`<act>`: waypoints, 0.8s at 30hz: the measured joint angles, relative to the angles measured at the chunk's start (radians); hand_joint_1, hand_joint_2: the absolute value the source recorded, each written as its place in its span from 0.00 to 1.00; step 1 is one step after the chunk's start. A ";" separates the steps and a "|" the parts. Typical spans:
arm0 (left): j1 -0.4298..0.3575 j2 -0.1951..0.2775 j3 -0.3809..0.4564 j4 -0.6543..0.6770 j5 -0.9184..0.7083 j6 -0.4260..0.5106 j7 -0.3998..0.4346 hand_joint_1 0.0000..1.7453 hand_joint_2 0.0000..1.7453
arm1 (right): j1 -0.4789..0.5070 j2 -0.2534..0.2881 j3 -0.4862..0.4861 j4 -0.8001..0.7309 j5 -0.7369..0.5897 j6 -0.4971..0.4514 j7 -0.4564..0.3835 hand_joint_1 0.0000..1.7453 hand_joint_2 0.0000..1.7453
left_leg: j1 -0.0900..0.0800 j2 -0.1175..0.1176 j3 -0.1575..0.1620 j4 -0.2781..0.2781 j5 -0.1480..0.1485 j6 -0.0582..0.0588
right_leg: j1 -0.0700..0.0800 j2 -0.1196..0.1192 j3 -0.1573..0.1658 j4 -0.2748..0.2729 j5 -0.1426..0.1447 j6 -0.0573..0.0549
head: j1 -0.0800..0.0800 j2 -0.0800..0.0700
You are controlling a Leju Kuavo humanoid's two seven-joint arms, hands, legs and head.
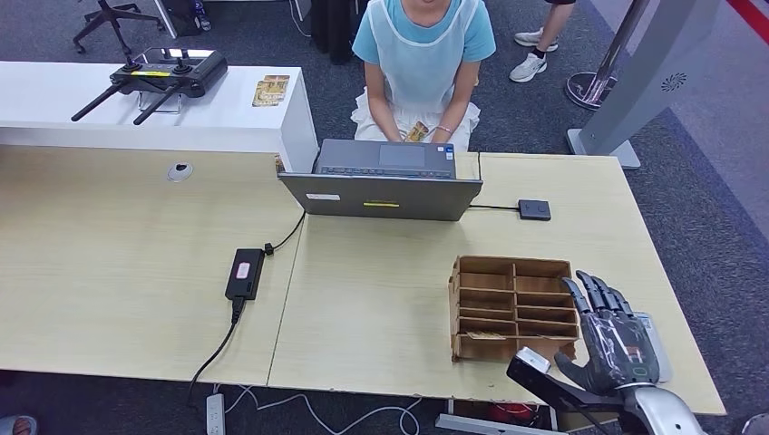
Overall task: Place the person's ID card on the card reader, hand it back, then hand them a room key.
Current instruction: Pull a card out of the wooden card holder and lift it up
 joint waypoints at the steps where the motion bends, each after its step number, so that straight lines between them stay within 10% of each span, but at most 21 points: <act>1: 0.000 0.000 0.000 0.000 0.000 0.000 0.000 0.00 0.00 | -0.001 0.000 0.000 0.002 0.000 -0.001 0.000 0.00 1.00 | 0.000 0.000 0.000 0.000 0.000 0.000 | 0.000 0.000 0.000 0.000 0.000 0.000 | 0.000 0.000; 24: 0.000 0.000 0.000 0.000 0.000 0.010 0.001 0.00 0.00 | -0.004 0.018 0.013 0.033 0.003 -0.011 -0.004 0.00 1.00 | 0.000 0.000 0.000 0.000 0.000 0.000 | 0.000 0.000 0.000 0.000 0.000 0.000 | 0.000 0.000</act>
